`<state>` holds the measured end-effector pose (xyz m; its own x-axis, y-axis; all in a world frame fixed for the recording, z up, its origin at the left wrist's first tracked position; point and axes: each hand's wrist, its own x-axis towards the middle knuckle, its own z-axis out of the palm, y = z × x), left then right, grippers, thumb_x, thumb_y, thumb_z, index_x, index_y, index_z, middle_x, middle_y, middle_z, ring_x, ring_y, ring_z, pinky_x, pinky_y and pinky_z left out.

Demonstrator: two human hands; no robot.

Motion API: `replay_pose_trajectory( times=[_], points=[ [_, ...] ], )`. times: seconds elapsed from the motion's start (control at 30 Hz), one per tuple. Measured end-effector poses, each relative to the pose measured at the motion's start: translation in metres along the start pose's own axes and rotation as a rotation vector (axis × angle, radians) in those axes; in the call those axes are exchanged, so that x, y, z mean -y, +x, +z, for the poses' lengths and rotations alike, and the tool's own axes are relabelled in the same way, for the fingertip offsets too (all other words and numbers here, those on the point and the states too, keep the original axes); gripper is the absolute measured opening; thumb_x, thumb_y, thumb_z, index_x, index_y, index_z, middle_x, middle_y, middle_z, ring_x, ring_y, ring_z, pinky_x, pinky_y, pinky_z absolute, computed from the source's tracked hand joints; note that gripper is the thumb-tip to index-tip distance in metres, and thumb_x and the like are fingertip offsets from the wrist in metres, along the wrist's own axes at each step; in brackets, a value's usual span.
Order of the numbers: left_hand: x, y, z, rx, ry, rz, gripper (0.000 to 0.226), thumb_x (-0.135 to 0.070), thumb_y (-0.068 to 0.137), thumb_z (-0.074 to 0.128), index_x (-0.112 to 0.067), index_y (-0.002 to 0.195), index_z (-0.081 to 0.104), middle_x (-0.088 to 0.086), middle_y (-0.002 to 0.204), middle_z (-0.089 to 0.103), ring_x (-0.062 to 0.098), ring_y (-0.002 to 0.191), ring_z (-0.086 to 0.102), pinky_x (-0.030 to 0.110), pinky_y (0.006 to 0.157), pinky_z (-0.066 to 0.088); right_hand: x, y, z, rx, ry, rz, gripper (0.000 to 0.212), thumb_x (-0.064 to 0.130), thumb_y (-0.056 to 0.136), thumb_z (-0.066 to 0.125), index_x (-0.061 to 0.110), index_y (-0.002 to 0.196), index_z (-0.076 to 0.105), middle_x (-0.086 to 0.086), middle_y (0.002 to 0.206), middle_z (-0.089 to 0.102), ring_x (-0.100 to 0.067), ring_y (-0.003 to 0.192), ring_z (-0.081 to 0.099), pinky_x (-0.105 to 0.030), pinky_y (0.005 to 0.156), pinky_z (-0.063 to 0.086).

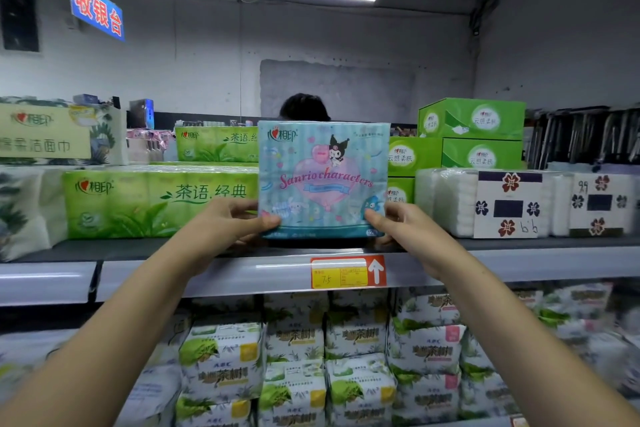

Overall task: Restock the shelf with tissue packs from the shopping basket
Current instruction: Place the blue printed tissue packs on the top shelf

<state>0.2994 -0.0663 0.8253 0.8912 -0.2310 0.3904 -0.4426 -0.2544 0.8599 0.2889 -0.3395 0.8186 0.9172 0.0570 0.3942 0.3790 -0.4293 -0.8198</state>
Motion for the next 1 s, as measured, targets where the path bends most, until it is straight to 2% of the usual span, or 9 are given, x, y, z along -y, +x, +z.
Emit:
replay_pose_trajectory(
  times=[0.07, 0.17, 0.33, 0.37, 0.47, 0.6, 0.73, 0.87, 1.0],
  points=[
    [0.0, 0.0, 0.0, -0.01, 0.022, -0.013, 0.023, -0.025, 0.076, 0.073, -0.017, 0.098, 0.073, 0.007, 0.093, 0.076, 0.016, 0.08, 0.065, 0.025, 0.073, 0.047, 0.002, 0.0, 0.001, 0.001, -0.021, 0.017, 0.036, 0.045, 0.088, 0.061, 0.015, 0.107, 0.064, -0.005, 0.104, 0.07, -0.019, 0.084, 0.065, -0.043, 0.093, 0.05],
    [0.001, 0.001, 0.002, -0.026, 0.058, -0.011, 0.009, -0.02, 0.08, 0.072, -0.018, 0.089, 0.073, -0.004, 0.076, 0.075, 0.005, 0.066, 0.063, 0.012, 0.059, 0.047, 0.004, 0.0, 0.001, -0.002, -0.023, 0.031, 0.026, 0.04, 0.089, 0.061, 0.016, 0.097, 0.065, -0.004, 0.095, 0.069, -0.017, 0.076, 0.063, -0.041, 0.089, 0.051],
    [-0.001, 0.0, 0.006, -0.066, 0.093, -0.024, 0.006, -0.02, 0.083, 0.07, -0.014, 0.085, 0.072, 0.0, 0.072, 0.07, 0.007, 0.06, 0.058, 0.008, 0.051, 0.042, 0.005, 0.0, 0.004, -0.025, -0.03, 0.047, 0.033, 0.038, 0.089, 0.061, 0.006, 0.096, 0.066, -0.013, 0.097, 0.071, -0.025, 0.083, 0.064, -0.045, 0.084, 0.052],
    [-0.002, 0.0, 0.007, -0.07, 0.095, -0.03, 0.008, -0.02, 0.083, 0.07, -0.012, 0.085, 0.072, 0.002, 0.073, 0.069, 0.008, 0.058, 0.058, 0.008, 0.051, 0.043, 0.005, 0.0, 0.004, -0.029, -0.036, 0.048, 0.038, 0.039, 0.088, 0.061, 0.002, 0.095, 0.065, -0.015, 0.095, 0.07, -0.024, 0.081, 0.063, -0.042, 0.08, 0.051],
    [-0.004, 0.002, 0.01, -0.078, 0.058, -0.059, 0.013, -0.015, 0.083, 0.07, -0.003, 0.089, 0.071, 0.008, 0.076, 0.069, 0.003, 0.048, 0.06, 0.009, 0.048, 0.045, 0.007, 0.001, 0.003, -0.029, -0.028, 0.077, 0.032, 0.034, 0.092, 0.06, 0.006, 0.077, 0.058, -0.001, 0.072, 0.061, -0.005, 0.061, 0.057, -0.013, 0.058, 0.041],
    [-0.006, 0.005, 0.012, -0.091, 0.028, -0.096, 0.014, -0.01, 0.083, 0.071, 0.001, 0.091, 0.071, 0.006, 0.073, 0.07, 0.001, 0.045, 0.059, 0.01, 0.047, 0.046, 0.01, 0.003, 0.002, -0.015, -0.011, 0.098, 0.027, 0.025, 0.094, 0.058, 0.016, 0.07, 0.051, 0.007, 0.066, 0.052, 0.009, 0.04, 0.051, -0.005, 0.041, 0.035],
    [-0.003, 0.01, 0.01, -0.089, 0.069, -0.148, 0.019, -0.015, 0.081, 0.073, 0.001, 0.09, 0.072, 0.015, 0.085, 0.071, 0.01, 0.05, 0.057, 0.015, 0.051, 0.049, 0.014, 0.003, 0.001, -0.003, 0.006, 0.127, 0.024, 0.021, 0.094, 0.059, 0.013, 0.072, 0.053, 0.004, 0.064, 0.052, 0.005, 0.039, 0.053, -0.005, 0.04, 0.037],
    [-0.002, 0.015, 0.009, -0.081, 0.083, -0.185, 0.014, -0.017, 0.081, 0.074, -0.004, 0.087, 0.072, 0.014, 0.082, 0.069, 0.011, 0.047, 0.056, 0.018, 0.05, 0.049, 0.019, 0.007, 0.002, 0.011, 0.055, 0.213, 0.021, 0.025, 0.091, 0.064, 0.005, 0.095, 0.057, 0.001, 0.068, 0.053, -0.004, 0.044, 0.057, -0.015, 0.049, 0.047],
    [-0.001, 0.016, 0.008, -0.075, 0.103, -0.209, 0.015, -0.017, 0.08, 0.075, -0.003, 0.084, 0.072, 0.012, 0.074, 0.067, 0.011, 0.047, 0.054, 0.018, 0.05, 0.048, 0.016, 0.011, 0.001, 0.046, 0.078, 0.245, 0.024, 0.025, 0.089, 0.066, 0.006, 0.102, 0.059, 0.0, 0.073, 0.058, -0.006, 0.048, 0.061, -0.018, 0.054, 0.051]
  ],
)
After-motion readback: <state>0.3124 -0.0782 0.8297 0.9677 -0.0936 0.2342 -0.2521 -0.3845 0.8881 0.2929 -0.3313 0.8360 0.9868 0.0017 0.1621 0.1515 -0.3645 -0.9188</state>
